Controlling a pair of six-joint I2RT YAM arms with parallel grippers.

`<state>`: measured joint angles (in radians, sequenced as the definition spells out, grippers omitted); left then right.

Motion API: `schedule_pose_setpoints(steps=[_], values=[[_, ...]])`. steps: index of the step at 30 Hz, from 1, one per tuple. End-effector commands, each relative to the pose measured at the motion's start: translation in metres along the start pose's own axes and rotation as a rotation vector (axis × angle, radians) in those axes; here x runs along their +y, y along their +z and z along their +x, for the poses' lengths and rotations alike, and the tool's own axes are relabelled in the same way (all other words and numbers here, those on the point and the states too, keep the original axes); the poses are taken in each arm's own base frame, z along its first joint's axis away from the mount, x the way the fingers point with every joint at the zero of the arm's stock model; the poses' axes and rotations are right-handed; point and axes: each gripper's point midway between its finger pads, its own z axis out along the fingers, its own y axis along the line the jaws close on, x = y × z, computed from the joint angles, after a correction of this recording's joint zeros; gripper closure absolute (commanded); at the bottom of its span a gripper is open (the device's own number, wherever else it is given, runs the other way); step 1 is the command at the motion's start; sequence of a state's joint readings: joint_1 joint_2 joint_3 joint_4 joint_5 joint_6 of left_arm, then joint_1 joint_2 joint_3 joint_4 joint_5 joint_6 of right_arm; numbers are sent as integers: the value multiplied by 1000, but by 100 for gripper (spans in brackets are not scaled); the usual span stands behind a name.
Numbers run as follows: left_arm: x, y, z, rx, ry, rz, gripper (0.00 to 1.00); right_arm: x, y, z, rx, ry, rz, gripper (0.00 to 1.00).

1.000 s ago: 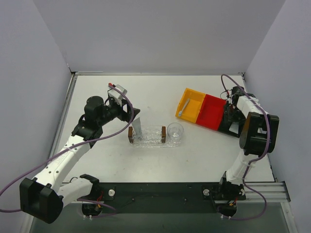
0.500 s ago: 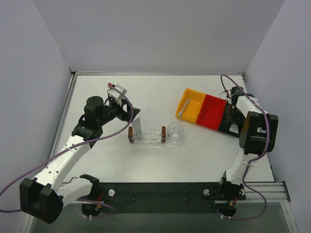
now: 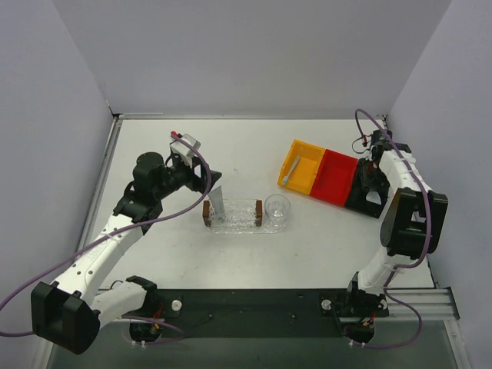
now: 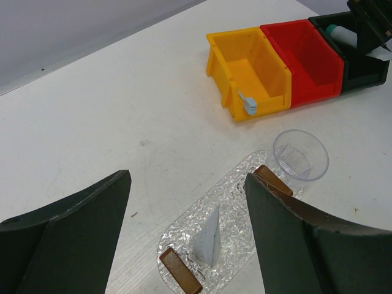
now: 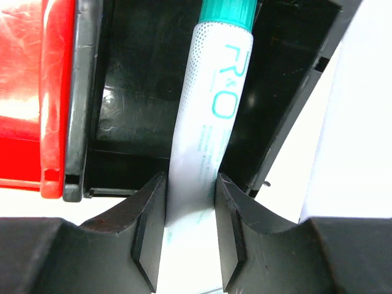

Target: Prepare toiletry sets of a toothbrush and toothpaste on the tray

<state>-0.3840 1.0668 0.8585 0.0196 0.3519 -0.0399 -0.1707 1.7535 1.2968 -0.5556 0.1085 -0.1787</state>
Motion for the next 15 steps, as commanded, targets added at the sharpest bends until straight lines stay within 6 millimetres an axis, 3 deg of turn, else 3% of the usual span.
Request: schedule_pose_setpoints(steps=[1, 9, 15], values=[[1, -5, -32, -99, 41, -7, 14, -10, -37, -9, -65, 30, 6, 85], [-8, -9, -48, -125, 72, 31, 14, -10, -69, -4, -120, 26, -26, 88], [-33, -16, -77, -167, 142, 164, 14, 12, -117, 1, -215, -13, -184, 88]])
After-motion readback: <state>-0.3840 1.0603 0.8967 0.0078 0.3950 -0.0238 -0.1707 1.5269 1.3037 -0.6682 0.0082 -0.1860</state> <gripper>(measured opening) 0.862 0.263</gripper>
